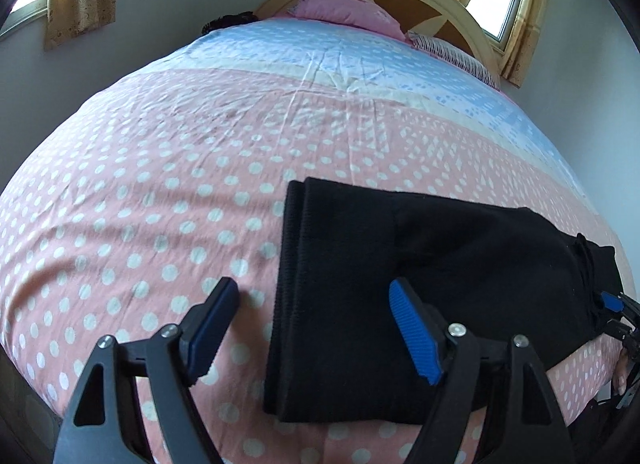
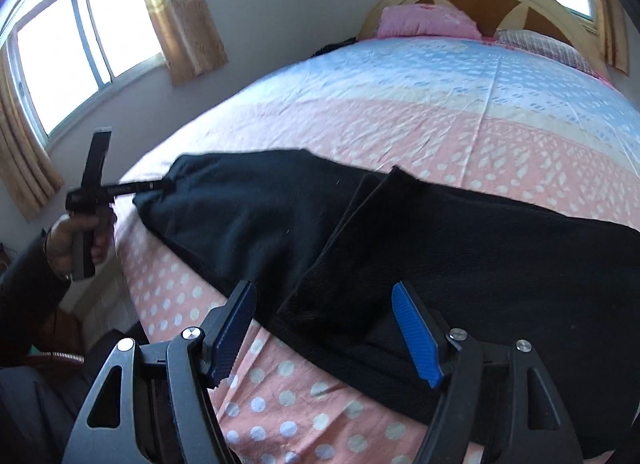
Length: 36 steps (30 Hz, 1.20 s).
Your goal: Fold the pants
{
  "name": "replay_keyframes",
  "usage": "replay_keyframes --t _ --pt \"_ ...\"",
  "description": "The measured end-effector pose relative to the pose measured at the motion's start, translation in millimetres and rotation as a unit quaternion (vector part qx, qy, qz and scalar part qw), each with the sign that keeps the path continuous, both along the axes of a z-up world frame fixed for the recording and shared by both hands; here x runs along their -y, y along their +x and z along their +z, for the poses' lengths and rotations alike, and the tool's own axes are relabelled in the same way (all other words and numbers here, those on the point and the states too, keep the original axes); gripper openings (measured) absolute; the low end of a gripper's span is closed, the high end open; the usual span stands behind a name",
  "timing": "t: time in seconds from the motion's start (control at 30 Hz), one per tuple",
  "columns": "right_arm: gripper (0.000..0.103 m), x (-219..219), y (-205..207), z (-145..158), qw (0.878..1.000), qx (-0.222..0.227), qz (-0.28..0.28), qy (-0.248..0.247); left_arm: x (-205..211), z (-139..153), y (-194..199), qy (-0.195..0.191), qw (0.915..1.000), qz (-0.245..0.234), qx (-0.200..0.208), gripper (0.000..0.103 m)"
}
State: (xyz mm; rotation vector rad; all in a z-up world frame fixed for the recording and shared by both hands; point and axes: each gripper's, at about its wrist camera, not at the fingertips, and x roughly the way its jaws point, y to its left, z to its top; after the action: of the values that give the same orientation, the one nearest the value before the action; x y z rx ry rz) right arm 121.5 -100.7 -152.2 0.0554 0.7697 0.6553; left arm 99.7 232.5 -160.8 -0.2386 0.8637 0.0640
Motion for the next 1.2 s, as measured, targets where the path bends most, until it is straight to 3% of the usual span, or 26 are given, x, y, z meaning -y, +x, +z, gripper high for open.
replay_keyframes --t 0.03,0.07,0.1,0.23,0.37,0.43,0.5,0.53,0.57,0.67,0.87,0.97,1.2 --pt "0.072 4 0 0 1.000 0.000 -0.007 0.009 2 0 1 0.001 1.0000 -0.005 0.001 0.072" --pt "0.072 6 0 1 1.000 0.000 -0.012 0.016 3 1 1 -0.005 0.9999 -0.013 0.002 0.059" --pt "0.072 8 0 2 1.000 0.000 -0.016 0.022 5 0 2 -0.014 0.9997 -0.020 0.000 0.056" --pt "0.072 11 0 7 0.999 0.005 -0.021 0.027 8 2 2 -0.004 0.9998 -0.016 -0.012 0.054" --pt "0.072 12 -1 12 0.999 0.015 -0.022 0.023 6 -1 5 -0.010 0.9998 -0.007 -0.016 0.064" --pt "0.072 15 -4 17 0.999 0.028 -0.029 0.019 7 -1 5 -0.006 0.9998 -0.007 -0.015 0.063" --pt "0.072 19 -6 24 0.998 0.039 -0.037 0.014 8 1 4 -0.004 0.9998 -0.015 -0.016 0.049" --pt "0.072 23 -8 29 0.998 0.048 -0.046 0.009 7 5 3 -0.026 0.9993 -0.024 -0.011 0.025" --pt "0.072 29 -9 34 0.997 0.057 -0.058 0.005 4 8 2 -0.057 0.9978 -0.032 -0.009 0.022" --pt "0.072 53 -10 47 0.993 0.072 -0.098 0.005 10 34 -5 -0.077 0.9962 -0.038 0.015 0.021" --pt "0.072 120 -12 58 0.978 0.079 -0.192 0.037 74 111 -4 -0.125 0.9809 -0.129 0.075 0.021" --pt "0.072 152 -12 52 0.968 0.067 -0.239 0.047 119 137 11 -0.128 0.9720 -0.180 0.080 0.021" --pt "0.072 219 -11 30 0.936 0.032 -0.345 0.062 232 172 46 -0.143 0.9418 -0.295 0.073 0.021"
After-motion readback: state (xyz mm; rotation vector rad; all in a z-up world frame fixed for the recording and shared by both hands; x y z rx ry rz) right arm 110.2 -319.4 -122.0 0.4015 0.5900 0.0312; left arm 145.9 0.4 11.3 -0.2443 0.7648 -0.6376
